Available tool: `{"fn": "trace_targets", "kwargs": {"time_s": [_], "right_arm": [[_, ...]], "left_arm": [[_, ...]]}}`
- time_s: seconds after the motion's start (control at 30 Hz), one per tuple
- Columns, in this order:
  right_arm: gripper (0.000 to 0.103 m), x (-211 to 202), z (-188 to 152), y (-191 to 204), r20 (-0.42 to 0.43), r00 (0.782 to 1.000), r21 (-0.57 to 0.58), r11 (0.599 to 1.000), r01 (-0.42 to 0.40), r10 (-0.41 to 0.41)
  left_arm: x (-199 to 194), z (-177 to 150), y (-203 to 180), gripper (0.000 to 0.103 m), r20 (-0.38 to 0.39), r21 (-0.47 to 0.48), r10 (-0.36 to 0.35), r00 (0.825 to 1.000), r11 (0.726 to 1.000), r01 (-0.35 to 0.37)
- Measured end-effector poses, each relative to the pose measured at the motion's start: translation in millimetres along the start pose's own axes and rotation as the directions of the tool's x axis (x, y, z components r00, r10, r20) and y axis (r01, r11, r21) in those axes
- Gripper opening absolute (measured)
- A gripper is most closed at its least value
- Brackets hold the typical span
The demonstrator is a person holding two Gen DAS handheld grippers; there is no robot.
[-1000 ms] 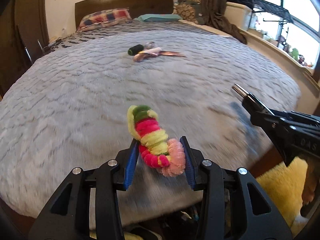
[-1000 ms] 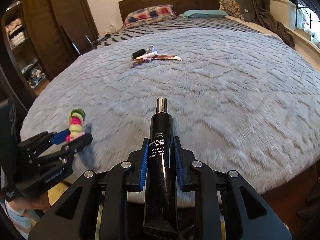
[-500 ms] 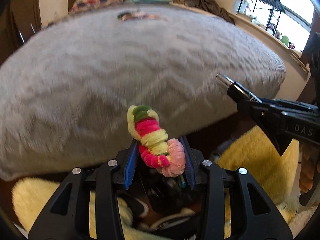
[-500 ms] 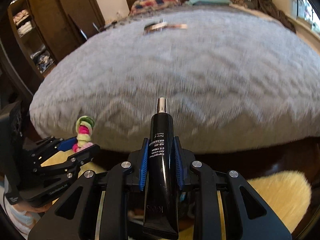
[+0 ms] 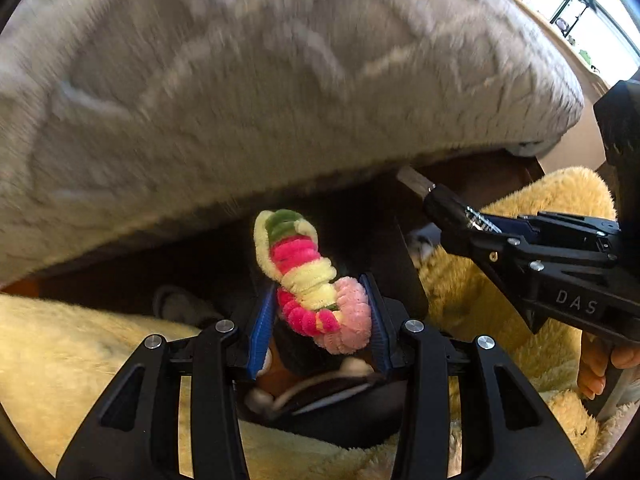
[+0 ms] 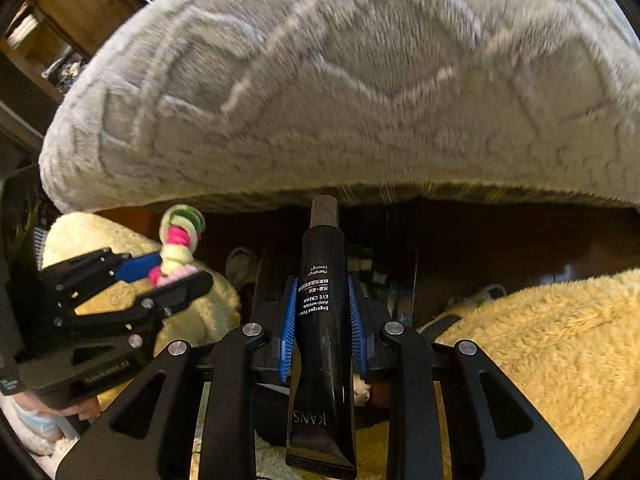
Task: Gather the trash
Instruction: 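Carry hair ties and black tube down to the bin and open both tools, then raise both tools and reach the left tool to the pink ribbon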
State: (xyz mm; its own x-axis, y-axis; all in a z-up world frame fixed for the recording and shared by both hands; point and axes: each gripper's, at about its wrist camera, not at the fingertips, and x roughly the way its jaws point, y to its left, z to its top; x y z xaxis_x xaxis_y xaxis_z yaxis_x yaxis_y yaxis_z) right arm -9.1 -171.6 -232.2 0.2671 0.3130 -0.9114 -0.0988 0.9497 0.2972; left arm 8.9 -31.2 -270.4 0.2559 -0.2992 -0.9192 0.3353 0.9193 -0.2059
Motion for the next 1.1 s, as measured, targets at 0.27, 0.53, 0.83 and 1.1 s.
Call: {"fn": "trace_targets", "kwargs": {"time_s": [0.27, 0.53, 0.83, 1.1], "right_arm": [[0.025, 16.8, 1.8, -4.9, -0.037, 0.999, 0.023, 1.0, 0.01, -0.009], [0.028, 23.3, 12.9, -13.9, -0.032, 0.999, 0.054, 0.998, 0.02, -0.018], [0.078, -7.5, 19.7, -16.6, 0.07, 0.996, 0.06, 0.997, 0.053, -0.057], [0.1, -35.0, 32.1, 4.3, 0.129, 0.987, -0.018, 0.995, 0.101, -0.098]], "left_arm": [[35.2, 0.5, -0.5, 0.04, -0.1, -0.01, -0.02, 0.995, 1.0, 0.02], [41.4, 3.0, -7.1, 0.058, -0.121, 0.012, 0.02, 0.992, 1.0, -0.019], [12.8, 9.3, -9.5, 0.077, -0.038, 0.018, 0.058, 0.998, 0.998, -0.057], [-30.3, 17.7, -15.1, 0.087, 0.074, 0.025, 0.056, 0.996, 0.998, -0.058]]}}
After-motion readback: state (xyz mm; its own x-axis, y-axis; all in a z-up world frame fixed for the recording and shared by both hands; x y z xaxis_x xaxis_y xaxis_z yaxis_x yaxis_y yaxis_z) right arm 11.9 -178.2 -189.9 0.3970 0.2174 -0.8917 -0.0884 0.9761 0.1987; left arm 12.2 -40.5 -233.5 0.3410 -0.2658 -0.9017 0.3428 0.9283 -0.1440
